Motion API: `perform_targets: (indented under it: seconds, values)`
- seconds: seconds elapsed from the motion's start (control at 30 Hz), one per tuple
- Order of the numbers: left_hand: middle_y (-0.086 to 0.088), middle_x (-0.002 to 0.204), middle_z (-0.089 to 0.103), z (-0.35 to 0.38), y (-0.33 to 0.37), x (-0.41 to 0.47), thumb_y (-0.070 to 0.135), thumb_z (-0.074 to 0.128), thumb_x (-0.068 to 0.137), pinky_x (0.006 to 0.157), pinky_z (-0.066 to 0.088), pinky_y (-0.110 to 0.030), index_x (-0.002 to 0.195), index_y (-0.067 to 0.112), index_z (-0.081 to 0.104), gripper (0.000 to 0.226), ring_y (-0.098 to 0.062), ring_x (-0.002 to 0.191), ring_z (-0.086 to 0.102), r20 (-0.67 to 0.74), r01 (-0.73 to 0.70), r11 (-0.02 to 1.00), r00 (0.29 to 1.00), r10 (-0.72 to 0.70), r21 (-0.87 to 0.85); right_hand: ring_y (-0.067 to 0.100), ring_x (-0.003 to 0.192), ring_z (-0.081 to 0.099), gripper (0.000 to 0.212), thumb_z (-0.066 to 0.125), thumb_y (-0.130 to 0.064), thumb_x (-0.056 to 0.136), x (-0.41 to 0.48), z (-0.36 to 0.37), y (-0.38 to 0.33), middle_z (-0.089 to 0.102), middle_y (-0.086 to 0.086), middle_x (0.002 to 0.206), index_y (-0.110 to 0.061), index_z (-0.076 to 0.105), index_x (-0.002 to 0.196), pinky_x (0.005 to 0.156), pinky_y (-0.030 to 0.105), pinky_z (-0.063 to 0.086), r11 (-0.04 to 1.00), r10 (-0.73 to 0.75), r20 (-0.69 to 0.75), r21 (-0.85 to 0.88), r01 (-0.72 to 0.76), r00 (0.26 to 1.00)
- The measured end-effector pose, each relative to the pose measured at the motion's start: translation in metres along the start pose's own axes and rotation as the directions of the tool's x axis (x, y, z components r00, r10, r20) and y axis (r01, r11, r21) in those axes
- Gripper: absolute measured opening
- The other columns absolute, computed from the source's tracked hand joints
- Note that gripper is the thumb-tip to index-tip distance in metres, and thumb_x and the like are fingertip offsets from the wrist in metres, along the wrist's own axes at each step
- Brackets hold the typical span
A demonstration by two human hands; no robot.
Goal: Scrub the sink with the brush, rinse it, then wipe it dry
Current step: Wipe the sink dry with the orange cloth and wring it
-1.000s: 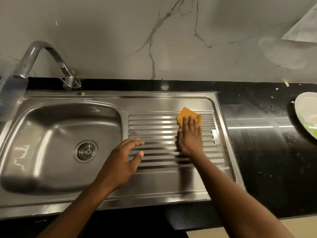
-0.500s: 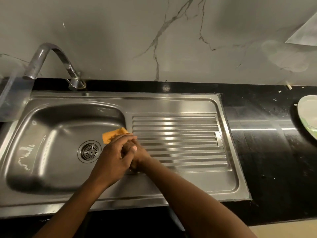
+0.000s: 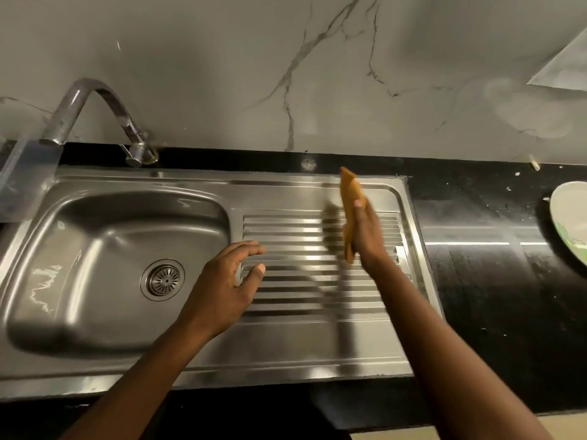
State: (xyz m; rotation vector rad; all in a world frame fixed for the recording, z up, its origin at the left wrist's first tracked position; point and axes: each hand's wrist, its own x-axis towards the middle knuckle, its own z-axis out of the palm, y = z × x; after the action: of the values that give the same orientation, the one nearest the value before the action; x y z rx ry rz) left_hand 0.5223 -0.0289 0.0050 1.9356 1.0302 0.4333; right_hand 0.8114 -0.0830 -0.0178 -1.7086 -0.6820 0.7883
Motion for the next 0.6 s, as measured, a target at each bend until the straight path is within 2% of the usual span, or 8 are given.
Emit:
perform_targets:
  seconds: [0.07,0.13,0.2,0.27,0.33,0.4,0.47,0.6]
  values:
    - [0.019,0.144,0.057,0.001,0.000,0.000,0.031,0.062,0.101,0.111,0.042,-0.024,0.134,0.029,0.065,0.033,0.004,0.134,0.049,0.010,0.006,1.000,1.000,-0.006,-0.001,-0.016,0.100,0.060,0.041,0.029,-0.037,0.115,0.021,-0.025,0.017,0.057,-0.012,0.129,-0.024,0.043,0.151,0.088,0.016,0.050,0.989,-0.024,-0.147,-0.145,0.002,0.989]
    - [0.020,0.144,0.056,0.002,-0.001,0.001,0.031,0.061,0.102,0.111,0.041,-0.021,0.135,0.029,0.065,0.033,0.006,0.134,0.048,0.019,0.013,1.000,1.000,-0.013,0.009,0.001,0.128,0.053,0.048,0.029,-0.042,0.113,0.041,-0.042,0.039,0.049,-0.003,0.151,-0.027,0.034,0.159,0.109,0.035,0.044,0.965,-0.052,-0.278,-0.262,-0.024,0.959]
    - [0.021,0.143,0.055,0.001,-0.003,0.002,0.032,0.061,0.102,0.110,0.039,-0.019,0.135,0.030,0.065,0.033,0.007,0.133,0.048,0.027,0.017,1.000,0.999,-0.017,0.020,0.023,0.145,0.043,0.052,0.029,-0.047,0.112,0.057,-0.052,0.062,0.041,0.003,0.162,-0.028,0.029,0.161,0.118,0.052,0.038,0.902,-0.103,-0.283,-0.430,-0.030,0.954]
    - [0.022,0.143,0.055,0.000,-0.006,0.004,0.033,0.061,0.101,0.109,0.038,-0.016,0.134,0.031,0.065,0.033,0.007,0.133,0.048,0.033,0.021,0.999,0.999,-0.022,0.027,0.034,0.151,0.034,0.054,0.028,-0.046,0.112,0.071,-0.054,0.079,0.033,0.009,0.166,-0.027,0.025,0.163,0.122,0.060,0.030,0.810,-0.086,-0.211,-0.584,-0.055,0.974]
    - [0.021,0.143,0.056,-0.003,-0.009,0.004,0.033,0.061,0.101,0.110,0.038,-0.017,0.134,0.031,0.065,0.033,0.006,0.134,0.048,0.031,0.023,0.999,0.999,-0.024,0.037,0.035,0.159,0.012,0.058,0.024,-0.043,0.113,0.077,-0.045,0.087,0.015,0.010,0.173,-0.021,0.016,0.166,0.129,0.058,0.010,0.697,-0.006,-0.138,-0.711,-0.095,0.990]
    - [0.020,0.143,0.057,-0.006,-0.012,0.004,0.033,0.061,0.101,0.112,0.040,-0.022,0.134,0.032,0.065,0.033,0.004,0.134,0.049,0.028,0.024,0.999,0.999,-0.025,0.039,0.032,0.161,-0.004,0.062,0.018,-0.044,0.113,0.078,-0.028,0.089,0.001,0.010,0.175,-0.017,0.007,0.167,0.129,0.054,-0.001,0.598,0.030,-0.136,-0.791,-0.127,0.990]
    - [0.020,0.143,0.057,-0.009,-0.017,0.004,0.034,0.060,0.101,0.111,0.041,-0.022,0.134,0.032,0.065,0.033,0.005,0.133,0.049,0.029,0.029,0.999,0.999,-0.031,0.045,0.031,0.160,-0.008,0.064,0.016,-0.046,0.112,0.077,-0.004,0.088,-0.003,0.010,0.174,-0.016,0.002,0.167,0.129,0.051,-0.004,0.557,0.027,-0.138,-0.821,-0.129,0.990]
    - [0.023,0.140,0.057,-0.016,-0.029,0.003,0.035,0.060,0.101,0.107,0.038,-0.014,0.133,0.033,0.065,0.032,0.009,0.131,0.049,0.025,0.040,0.998,0.999,-0.041,0.040,0.031,0.160,-0.010,0.065,0.014,-0.047,0.111,0.072,0.046,0.085,-0.006,0.009,0.174,-0.018,-0.001,0.167,0.129,0.049,-0.004,0.480,-0.017,-0.068,-0.876,-0.051,0.998]
